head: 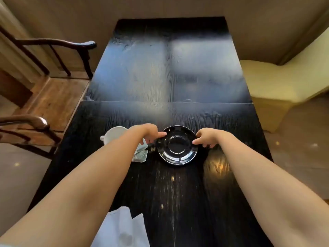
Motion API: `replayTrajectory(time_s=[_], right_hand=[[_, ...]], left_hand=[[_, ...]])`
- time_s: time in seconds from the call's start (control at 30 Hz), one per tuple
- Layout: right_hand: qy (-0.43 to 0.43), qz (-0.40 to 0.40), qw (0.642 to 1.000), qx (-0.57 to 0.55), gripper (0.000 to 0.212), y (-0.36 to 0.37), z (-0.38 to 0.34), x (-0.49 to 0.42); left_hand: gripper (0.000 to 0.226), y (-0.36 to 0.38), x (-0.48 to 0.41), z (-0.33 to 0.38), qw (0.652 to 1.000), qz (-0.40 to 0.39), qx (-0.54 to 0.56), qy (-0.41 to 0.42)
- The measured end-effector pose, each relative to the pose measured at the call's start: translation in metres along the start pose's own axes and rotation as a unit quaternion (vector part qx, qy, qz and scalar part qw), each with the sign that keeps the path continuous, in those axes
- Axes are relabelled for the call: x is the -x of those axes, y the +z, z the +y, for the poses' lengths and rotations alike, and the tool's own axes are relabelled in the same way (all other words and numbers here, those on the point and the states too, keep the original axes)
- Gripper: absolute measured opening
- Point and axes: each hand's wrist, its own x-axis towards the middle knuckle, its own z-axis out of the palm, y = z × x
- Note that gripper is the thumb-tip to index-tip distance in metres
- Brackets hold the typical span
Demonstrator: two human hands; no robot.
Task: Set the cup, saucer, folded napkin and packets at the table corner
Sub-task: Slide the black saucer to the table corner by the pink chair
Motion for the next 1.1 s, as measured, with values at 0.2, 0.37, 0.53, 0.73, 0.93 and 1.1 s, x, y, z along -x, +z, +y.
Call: replayTrajectory(time_s=[0.2,0.37,0.53,0.73,0.93,1.1], right_hand=[[-0.005,0.004,0.994,-0.109,0.033,0.010,-0.001,-0.016],[-0.012,-0.005,0.979,-0.206,0.014,0.014,0.001,-0.019],[-0.028,0.003,0.961,-0.274,0.013,0.019,0.009,-0.012],[-0.037,0.002,0.953,-0.301,0.021,0.012,0.032,0.019],[-0.043,0.021,0.932,-0.359,0.020,0.016,0.070,0.076],[-0.033,0.046,0.903,-0.427,0.016,0.043,0.114,0.127]], left_hand=[[0.035,0.014,-0.009,0.005,0.995,0.007,0.097,0.006],[0.039,0.022,-0.012,0.005,0.996,0.058,0.066,0.022],[0.018,0.026,-0.011,0.005,0.970,0.034,0.240,0.009],[0.025,0.030,0.013,0.020,0.953,0.029,0.297,0.048],[0.026,0.056,0.042,0.048,0.938,0.042,0.334,0.086],[0.024,0.091,0.065,0.076,0.927,0.014,0.364,0.093]])
